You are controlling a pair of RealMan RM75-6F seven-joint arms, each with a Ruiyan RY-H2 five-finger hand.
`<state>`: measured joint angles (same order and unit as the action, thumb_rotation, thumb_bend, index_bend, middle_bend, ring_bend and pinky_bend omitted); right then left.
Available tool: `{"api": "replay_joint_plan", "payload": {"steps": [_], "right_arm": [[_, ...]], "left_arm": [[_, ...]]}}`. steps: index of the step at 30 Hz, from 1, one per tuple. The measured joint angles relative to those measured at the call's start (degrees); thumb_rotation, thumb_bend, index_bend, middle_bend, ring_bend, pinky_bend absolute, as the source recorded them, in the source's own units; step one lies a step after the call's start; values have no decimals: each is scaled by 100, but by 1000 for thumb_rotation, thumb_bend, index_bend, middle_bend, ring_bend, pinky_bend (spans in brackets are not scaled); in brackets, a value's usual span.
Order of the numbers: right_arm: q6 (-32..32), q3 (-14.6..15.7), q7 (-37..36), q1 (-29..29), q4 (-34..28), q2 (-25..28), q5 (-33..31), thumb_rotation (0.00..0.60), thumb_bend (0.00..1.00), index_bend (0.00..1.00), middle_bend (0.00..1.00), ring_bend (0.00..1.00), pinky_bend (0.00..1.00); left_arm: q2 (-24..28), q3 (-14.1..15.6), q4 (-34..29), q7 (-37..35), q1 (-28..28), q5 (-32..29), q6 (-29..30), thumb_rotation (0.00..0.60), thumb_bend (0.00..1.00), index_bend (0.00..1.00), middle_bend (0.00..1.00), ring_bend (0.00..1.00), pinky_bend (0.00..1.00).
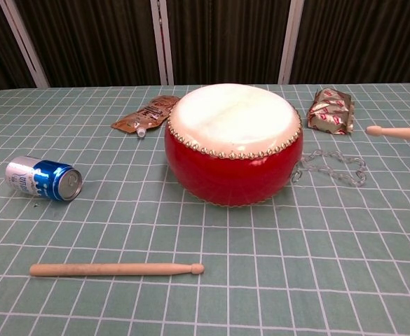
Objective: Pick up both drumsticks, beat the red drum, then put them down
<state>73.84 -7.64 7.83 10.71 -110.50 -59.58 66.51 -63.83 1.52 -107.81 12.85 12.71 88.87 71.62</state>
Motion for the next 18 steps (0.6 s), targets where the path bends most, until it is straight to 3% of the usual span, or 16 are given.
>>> {"api": "replay_joint_plan", "payload": {"steps": [9, 18], "right_arm": [[-27, -15, -34, 19, 32, -3, -78, 600, 641, 966, 1000, 1000, 1000], [-40, -15, 10, 48, 78, -40, -125, 600, 640, 966, 1000, 1000, 1000]], "left_arm": [[-188, -7, -844, 1180, 418, -1011, -832, 600, 321, 489, 1000, 1000, 1000], [-989, -134, -890, 2544, 727, -2118, -839, 600, 276, 481, 1000, 1000, 1000]]}}
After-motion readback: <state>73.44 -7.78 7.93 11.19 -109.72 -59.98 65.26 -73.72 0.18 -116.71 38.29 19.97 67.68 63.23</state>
